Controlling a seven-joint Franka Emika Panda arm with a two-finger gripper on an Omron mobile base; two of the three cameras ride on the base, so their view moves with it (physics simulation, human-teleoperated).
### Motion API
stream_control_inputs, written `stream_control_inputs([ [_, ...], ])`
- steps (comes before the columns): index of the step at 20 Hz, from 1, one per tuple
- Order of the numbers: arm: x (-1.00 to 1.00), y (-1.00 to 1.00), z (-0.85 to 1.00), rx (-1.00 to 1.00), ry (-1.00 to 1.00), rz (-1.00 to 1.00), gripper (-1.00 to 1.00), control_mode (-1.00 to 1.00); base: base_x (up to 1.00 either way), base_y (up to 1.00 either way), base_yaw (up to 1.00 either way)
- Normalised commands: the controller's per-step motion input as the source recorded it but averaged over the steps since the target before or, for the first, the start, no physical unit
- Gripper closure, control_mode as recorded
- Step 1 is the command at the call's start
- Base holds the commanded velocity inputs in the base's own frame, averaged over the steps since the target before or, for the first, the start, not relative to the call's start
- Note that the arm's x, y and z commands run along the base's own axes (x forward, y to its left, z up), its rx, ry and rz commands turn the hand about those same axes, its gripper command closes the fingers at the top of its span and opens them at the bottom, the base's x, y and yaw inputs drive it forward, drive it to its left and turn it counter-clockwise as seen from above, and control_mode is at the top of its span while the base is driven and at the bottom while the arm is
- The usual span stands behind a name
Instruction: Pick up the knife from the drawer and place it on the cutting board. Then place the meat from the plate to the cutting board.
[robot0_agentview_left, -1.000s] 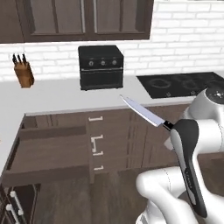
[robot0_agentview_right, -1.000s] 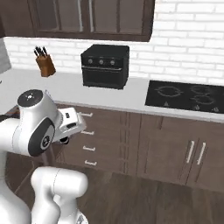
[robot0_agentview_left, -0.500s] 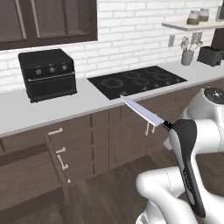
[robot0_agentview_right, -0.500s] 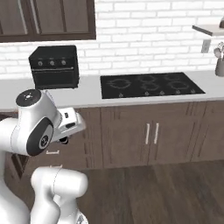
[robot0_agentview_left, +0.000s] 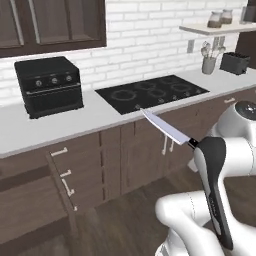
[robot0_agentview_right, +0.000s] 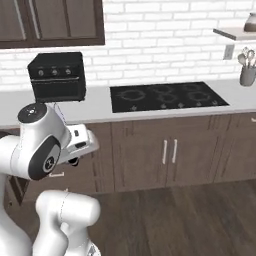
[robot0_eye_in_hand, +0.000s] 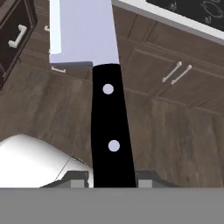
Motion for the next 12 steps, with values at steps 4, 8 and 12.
stream_control_inputs([
  [4,0.0,0.0,0.0,0.0,0.0,0.0,1.0,1.0,-0.15,0.0,0.7],
  [8,0.0,0.0,0.0,0.0,0.0,0.0,1.0,1.0,-0.46,0.0,0.79],
  [12,0.0,0.0,0.0,0.0,0.0,0.0,1.0,1.0,-0.68,0.0,0.82],
])
